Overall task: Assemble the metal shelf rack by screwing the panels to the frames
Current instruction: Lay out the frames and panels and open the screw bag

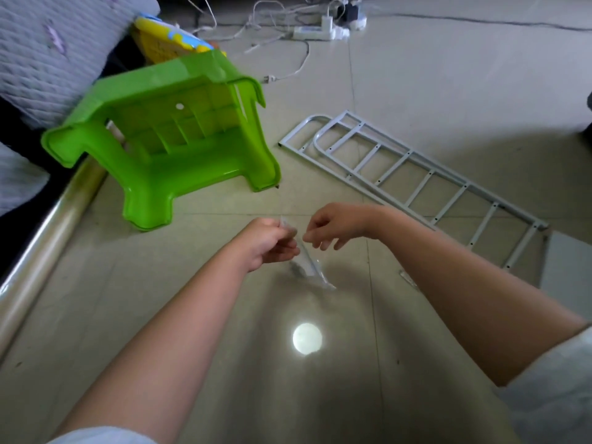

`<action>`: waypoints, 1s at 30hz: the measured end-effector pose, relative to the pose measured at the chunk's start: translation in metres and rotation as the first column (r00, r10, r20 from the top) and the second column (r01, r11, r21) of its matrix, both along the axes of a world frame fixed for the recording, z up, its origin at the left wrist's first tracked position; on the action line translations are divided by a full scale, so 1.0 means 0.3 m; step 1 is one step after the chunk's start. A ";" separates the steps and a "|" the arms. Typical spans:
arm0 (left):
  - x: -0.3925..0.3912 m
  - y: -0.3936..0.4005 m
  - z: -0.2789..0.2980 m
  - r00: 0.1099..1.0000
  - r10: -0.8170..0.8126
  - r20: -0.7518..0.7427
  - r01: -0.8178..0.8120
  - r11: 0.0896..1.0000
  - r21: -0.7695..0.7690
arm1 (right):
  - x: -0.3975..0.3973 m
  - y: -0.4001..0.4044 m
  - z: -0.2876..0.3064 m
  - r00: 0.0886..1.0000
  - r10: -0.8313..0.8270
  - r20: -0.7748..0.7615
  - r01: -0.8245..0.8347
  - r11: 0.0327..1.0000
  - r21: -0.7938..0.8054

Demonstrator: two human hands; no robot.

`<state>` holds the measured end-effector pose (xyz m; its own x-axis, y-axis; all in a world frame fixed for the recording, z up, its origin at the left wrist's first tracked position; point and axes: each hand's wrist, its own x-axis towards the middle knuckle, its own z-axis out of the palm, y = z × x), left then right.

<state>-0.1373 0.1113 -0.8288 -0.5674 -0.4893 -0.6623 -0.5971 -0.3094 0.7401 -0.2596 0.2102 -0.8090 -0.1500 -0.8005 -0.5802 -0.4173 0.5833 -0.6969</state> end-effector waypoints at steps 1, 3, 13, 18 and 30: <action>-0.009 -0.005 0.011 1.000 -0.016 -0.016 0.016 0.999 -0.036 | -0.001 -0.005 0.005 1.000 -0.013 0.008 0.013 0.999 -0.033; -0.017 -0.023 0.031 0.999 -0.017 -0.047 0.013 0.997 -0.074 | -0.005 -0.013 0.008 0.999 -0.036 -0.028 0.033 0.995 -0.090; -0.019 -0.063 0.092 0.996 -0.009 -0.084 -0.001 0.994 -0.110 | -0.001 -0.027 0.007 0.988 -0.135 -0.077 0.116 0.970 -0.212; -0.008 -0.079 0.086 0.998 -0.055 -0.043 0.041 0.959 -0.280 | -0.004 -0.031 0.019 0.936 -0.322 -0.140 0.276 0.920 -0.277; -0.009 -0.088 0.075 0.975 -0.190 -0.117 0.125 0.899 -0.419 | 0.032 -0.059 0.053 0.955 -0.221 -0.200 0.159 0.945 -0.286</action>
